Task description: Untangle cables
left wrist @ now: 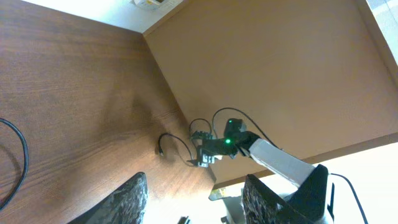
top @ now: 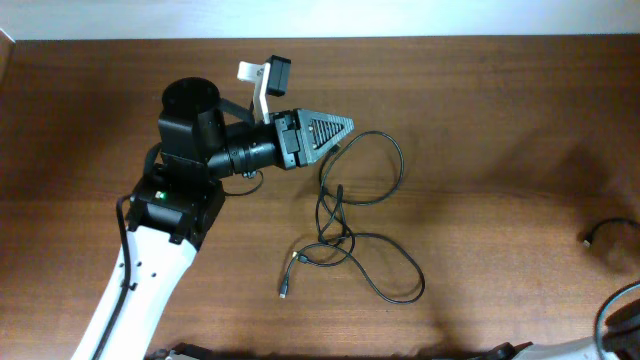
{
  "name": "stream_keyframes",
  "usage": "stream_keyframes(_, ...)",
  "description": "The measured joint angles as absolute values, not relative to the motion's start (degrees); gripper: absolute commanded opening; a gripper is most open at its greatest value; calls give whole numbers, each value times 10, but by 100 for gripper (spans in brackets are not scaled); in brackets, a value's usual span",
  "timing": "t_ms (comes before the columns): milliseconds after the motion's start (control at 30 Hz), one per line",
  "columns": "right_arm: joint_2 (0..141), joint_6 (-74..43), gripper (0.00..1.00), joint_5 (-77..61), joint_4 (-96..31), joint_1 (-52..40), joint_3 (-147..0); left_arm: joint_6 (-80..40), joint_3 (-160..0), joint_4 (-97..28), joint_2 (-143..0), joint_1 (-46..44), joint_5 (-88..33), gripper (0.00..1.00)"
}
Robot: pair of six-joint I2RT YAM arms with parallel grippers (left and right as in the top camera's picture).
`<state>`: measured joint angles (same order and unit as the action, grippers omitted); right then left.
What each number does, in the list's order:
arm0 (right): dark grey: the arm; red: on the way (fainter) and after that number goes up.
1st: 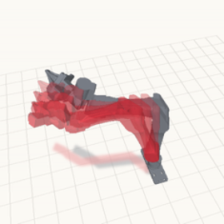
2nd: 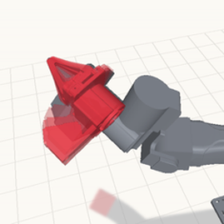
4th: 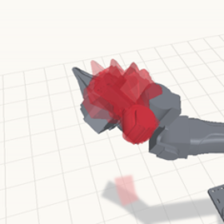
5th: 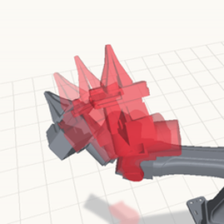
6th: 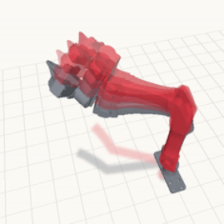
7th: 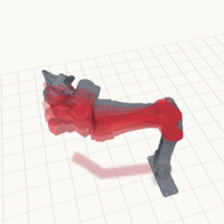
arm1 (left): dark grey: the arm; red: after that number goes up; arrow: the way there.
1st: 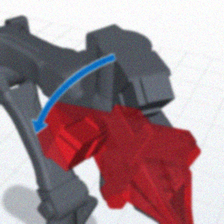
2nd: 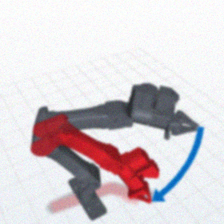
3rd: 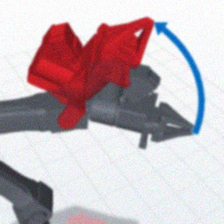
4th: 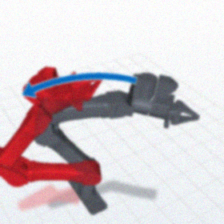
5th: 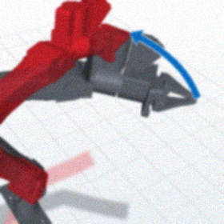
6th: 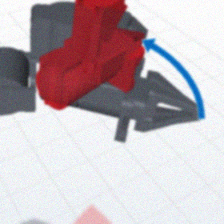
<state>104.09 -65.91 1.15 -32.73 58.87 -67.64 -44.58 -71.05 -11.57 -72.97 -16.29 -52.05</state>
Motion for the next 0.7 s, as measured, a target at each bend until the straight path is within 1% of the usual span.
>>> stream_keyframes(33, 1052, -673, 46, 12, -321, 589, -676, -446, -710, -116, -730, -163, -521, 51)
stream_keyframes(67, 1063, -688, 4, 20, -314, 589, -676, -446, -710, -122, -730, -163, -521, 51)
stream_keyframes(233, 1085, -694, 4, 15, -274, 614, -675, -446, -710, -129, -730, -163, -521, 51)
stream_keyframes(300, 1086, -670, 4, -20, -225, 636, -674, -446, -710, -129, -730, -163, -521, 52)
stream_keyframes(333, 1087, -655, 4, -59, -193, 649, -674, -446, -710, -129, -730, -163, -521, 52)
stream_keyframes(367, 1089, -649, 32, -104, -142, 662, -671, -446, -710, -130, -730, -163, -520, 51)
stream_keyframes(400, 1090, -642, 70, -153, -88, 671, -670, -446, -710, -130, -730, -163, -521, 52)
stream_keyframes(433, 1089, -629, 74, -198, -46, 679, -670, -446, -710, -131, -730, -163, -521, 51)
stream_keyframes(467, 1089, -620, 82, -255, -27, 687, -671, -446, -710, -134, -730, -163, -521, 52)
stream_keyframes(500, 1089, -615, 87, -282, -30, 687, -671, -446, -710, -135, -730, -163, -518, 51)
stream_keyframes(533, 1089, -626, 91, -301, -70, 687, -674, -446, -710, -136, -730, -163, -517, 52)
stream_keyframes(633, 1090, -672, 93, -320, -193, 685, -674, -446, -710, -143, -730, -163, -516, 51)
stream_keyframes(700, 1090, -684, 94, -317, -213, 678, -674, -446, -710, -143, -730, -163, -516, 51)
